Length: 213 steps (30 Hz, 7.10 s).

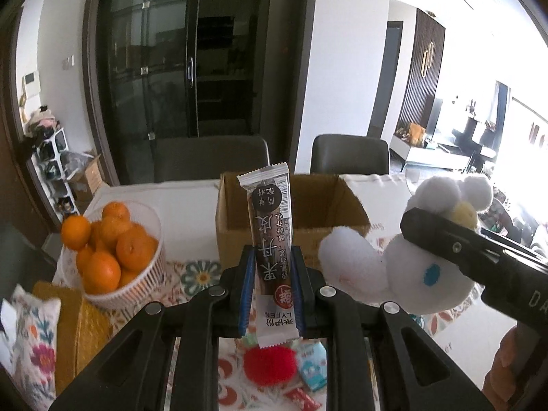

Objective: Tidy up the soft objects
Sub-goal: 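Carry the snack bar and white plush over the cardboard box with both tools, then open both tools to drop the snack bar and plush into the box, then grasp the red strawberry plush with the left tool while the right tool grasps the green glove, then lift and carry the strawberry plush and green glove over the box with both tools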

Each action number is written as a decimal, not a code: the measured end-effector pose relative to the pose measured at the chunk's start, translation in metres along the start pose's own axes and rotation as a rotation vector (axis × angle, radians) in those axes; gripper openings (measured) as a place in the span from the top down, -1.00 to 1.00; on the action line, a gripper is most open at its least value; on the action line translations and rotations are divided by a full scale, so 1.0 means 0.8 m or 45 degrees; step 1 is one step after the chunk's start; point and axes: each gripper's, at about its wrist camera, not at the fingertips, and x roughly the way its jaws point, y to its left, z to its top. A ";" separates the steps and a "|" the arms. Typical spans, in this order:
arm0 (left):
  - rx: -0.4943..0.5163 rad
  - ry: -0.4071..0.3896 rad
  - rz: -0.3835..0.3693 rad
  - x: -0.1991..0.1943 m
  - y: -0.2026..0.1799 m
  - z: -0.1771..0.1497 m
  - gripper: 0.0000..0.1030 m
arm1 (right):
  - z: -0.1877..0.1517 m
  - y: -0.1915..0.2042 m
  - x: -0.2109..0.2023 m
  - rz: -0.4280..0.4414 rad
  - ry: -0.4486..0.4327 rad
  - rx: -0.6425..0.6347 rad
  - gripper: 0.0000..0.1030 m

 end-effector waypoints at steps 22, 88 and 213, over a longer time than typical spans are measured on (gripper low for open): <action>0.043 0.111 -0.018 0.128 0.016 0.107 0.60 | 0.122 -0.030 0.117 0.014 0.032 0.004 -0.14; -0.006 0.433 0.107 0.074 0.005 -0.014 -0.28 | 0.015 -0.066 0.111 -0.298 0.429 -0.022 -0.61; -0.048 0.235 -0.091 0.023 -0.013 0.051 0.31 | 0.043 -0.029 0.047 -0.089 0.277 0.014 0.40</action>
